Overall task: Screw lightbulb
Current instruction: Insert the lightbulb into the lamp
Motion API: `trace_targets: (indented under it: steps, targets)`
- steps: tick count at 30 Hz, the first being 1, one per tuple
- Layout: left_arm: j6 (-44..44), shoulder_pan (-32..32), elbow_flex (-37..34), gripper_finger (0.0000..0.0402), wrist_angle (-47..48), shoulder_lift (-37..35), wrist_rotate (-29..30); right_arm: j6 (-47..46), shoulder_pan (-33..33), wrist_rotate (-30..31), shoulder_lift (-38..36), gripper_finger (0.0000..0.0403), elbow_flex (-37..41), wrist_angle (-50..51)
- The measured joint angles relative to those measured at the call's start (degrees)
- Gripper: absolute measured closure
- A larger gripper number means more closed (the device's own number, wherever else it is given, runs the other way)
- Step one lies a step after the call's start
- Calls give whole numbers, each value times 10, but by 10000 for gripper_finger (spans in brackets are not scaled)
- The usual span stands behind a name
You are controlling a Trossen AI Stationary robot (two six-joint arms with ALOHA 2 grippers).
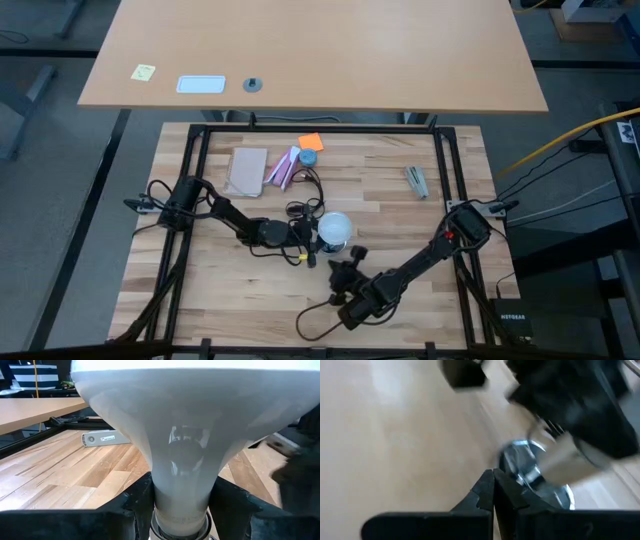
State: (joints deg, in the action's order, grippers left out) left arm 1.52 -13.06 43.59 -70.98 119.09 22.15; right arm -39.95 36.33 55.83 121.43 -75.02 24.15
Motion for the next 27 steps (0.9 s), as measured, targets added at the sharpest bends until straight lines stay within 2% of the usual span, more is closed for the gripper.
trace_targets:
  steps: [4,8,14,16,22,27]
  targets:
    - [1,0,0,249,0,0,-1,70,-16,-37,12,397,1,-51]
    - [2,0,0,249,0,0,-1,67,-36,-75,32,397,2,-51]
    - [2,-1,0,249,0,0,-1,49,-49,-72,38,397,0,-37]
    - [2,-1,0,249,0,0,-1,32,-49,-66,38,397,-1,-15]
    - [2,0,0,249,0,0,1,-106,-39,-66,38,397,-2,102]
    - [-1,0,0,249,1,0,3,-143,-40,-55,37,397,-1,148]
